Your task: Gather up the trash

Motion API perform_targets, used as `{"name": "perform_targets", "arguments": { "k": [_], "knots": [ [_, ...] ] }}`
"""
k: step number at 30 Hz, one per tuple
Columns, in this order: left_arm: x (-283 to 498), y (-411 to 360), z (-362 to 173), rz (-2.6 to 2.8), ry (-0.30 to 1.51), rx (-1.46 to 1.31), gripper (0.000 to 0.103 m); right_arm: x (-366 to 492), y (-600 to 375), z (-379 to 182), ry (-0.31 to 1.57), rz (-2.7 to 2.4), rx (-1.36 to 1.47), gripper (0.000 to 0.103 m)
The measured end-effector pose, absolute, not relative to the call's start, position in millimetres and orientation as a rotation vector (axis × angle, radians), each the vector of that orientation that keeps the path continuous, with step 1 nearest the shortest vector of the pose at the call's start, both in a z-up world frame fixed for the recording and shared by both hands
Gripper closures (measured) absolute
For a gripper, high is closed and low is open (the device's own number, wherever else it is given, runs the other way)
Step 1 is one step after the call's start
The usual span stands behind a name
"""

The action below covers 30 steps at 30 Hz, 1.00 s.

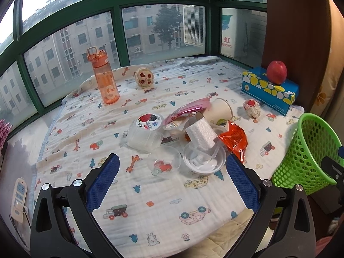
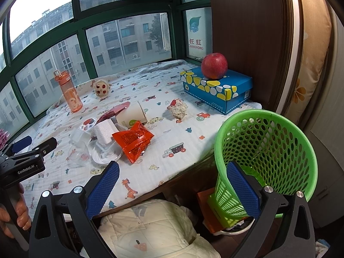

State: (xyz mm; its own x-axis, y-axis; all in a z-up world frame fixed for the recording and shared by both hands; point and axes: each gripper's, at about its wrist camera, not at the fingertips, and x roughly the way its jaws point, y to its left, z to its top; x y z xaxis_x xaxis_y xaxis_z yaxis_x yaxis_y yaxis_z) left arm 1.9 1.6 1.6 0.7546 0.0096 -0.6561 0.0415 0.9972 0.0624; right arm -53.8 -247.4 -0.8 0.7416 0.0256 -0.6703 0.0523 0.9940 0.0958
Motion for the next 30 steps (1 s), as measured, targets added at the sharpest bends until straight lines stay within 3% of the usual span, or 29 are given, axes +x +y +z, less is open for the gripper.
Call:
{"name": "perform_targets", "arguments": {
  "k": [30],
  "knots": [
    [6.5, 4.1, -1.6, -0.009, 0.730, 0.061, 0.005, -47.7, -248.1, -3.8, 0.741, -0.011, 0.112, 0.006]
  ]
}}
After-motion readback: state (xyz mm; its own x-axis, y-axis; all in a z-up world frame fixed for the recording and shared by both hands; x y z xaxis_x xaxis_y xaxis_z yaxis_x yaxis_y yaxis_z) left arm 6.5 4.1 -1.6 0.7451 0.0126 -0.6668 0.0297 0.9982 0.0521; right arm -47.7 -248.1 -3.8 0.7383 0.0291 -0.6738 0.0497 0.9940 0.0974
